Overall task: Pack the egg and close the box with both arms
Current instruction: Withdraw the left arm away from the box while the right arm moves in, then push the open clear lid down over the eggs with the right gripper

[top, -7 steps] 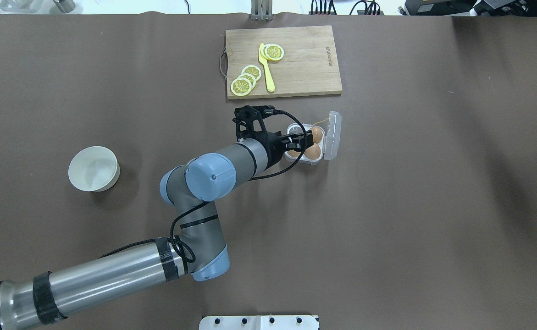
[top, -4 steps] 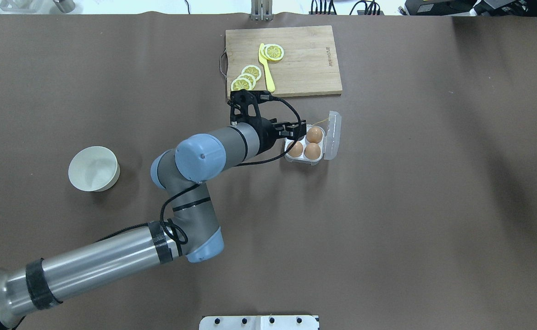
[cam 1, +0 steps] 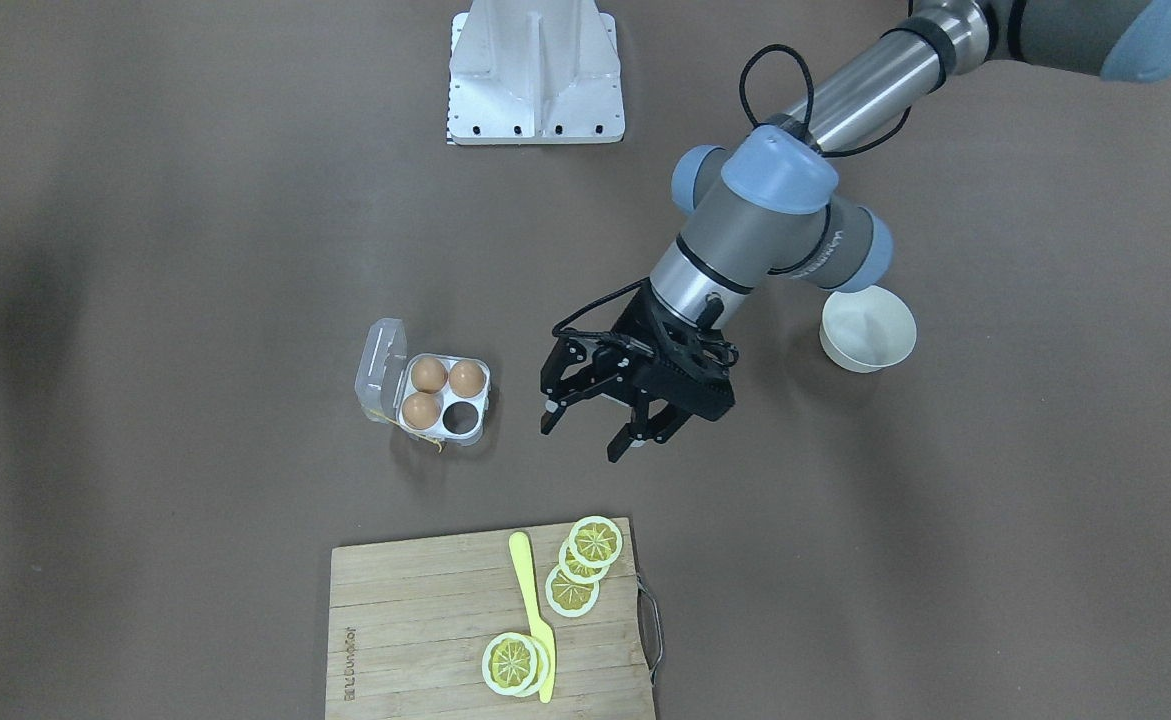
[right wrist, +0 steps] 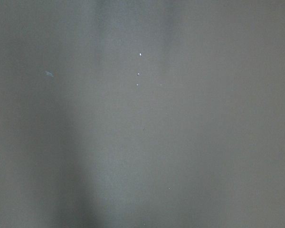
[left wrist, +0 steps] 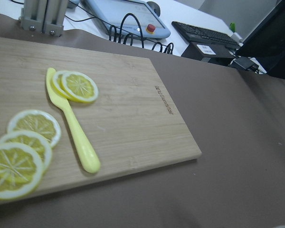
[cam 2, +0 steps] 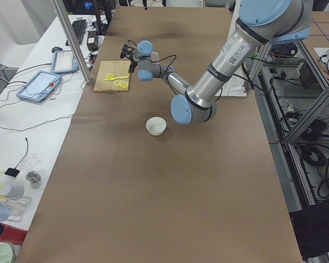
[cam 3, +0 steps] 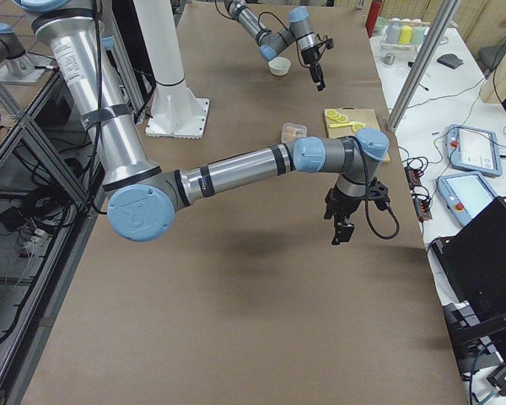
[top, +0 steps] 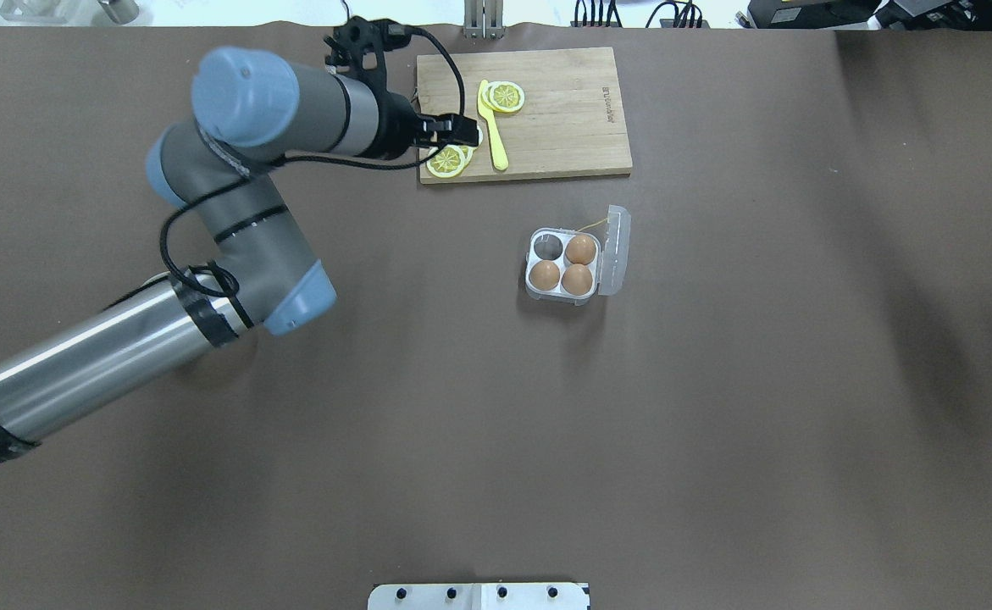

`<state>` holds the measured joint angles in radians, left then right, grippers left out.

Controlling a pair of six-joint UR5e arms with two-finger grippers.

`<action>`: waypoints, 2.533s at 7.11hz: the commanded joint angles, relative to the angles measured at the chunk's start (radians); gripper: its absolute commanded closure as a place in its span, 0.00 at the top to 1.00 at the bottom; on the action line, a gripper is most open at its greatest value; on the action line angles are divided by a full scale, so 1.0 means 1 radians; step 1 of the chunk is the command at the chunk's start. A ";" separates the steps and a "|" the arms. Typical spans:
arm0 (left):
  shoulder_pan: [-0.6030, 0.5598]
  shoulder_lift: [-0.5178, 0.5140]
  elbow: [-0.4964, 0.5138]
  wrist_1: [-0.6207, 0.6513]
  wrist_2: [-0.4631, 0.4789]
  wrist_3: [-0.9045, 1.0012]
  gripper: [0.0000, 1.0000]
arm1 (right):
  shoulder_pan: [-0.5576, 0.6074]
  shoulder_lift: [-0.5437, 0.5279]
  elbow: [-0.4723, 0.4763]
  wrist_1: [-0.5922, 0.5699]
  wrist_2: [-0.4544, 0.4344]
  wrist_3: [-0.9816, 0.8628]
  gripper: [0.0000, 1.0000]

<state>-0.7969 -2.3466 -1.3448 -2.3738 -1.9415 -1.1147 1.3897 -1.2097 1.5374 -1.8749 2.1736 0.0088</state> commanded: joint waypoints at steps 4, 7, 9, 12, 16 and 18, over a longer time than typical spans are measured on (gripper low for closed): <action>-0.339 0.225 -0.300 0.586 -0.338 0.529 0.78 | -0.027 -0.014 0.066 0.113 0.247 0.004 1.00; -0.372 0.305 -0.286 0.587 -0.340 0.622 0.76 | -0.131 -0.047 0.069 0.369 0.301 0.006 1.00; -0.393 0.325 -0.284 0.585 -0.349 0.630 0.73 | -0.242 -0.068 0.044 0.532 0.296 0.002 0.84; -0.427 0.328 -0.252 0.587 -0.382 0.697 0.71 | -0.374 -0.003 0.032 0.574 0.295 -0.013 0.53; -0.449 0.374 -0.246 0.582 -0.384 0.782 0.71 | -0.488 0.091 0.030 0.579 0.270 -0.009 0.53; -0.452 0.392 -0.251 0.573 -0.386 0.788 0.71 | -0.517 0.122 0.024 0.615 0.255 0.000 0.53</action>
<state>-1.2464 -1.9684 -1.5925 -1.7948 -2.3257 -0.3319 0.8896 -1.1086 1.5643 -1.2746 2.4377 0.0039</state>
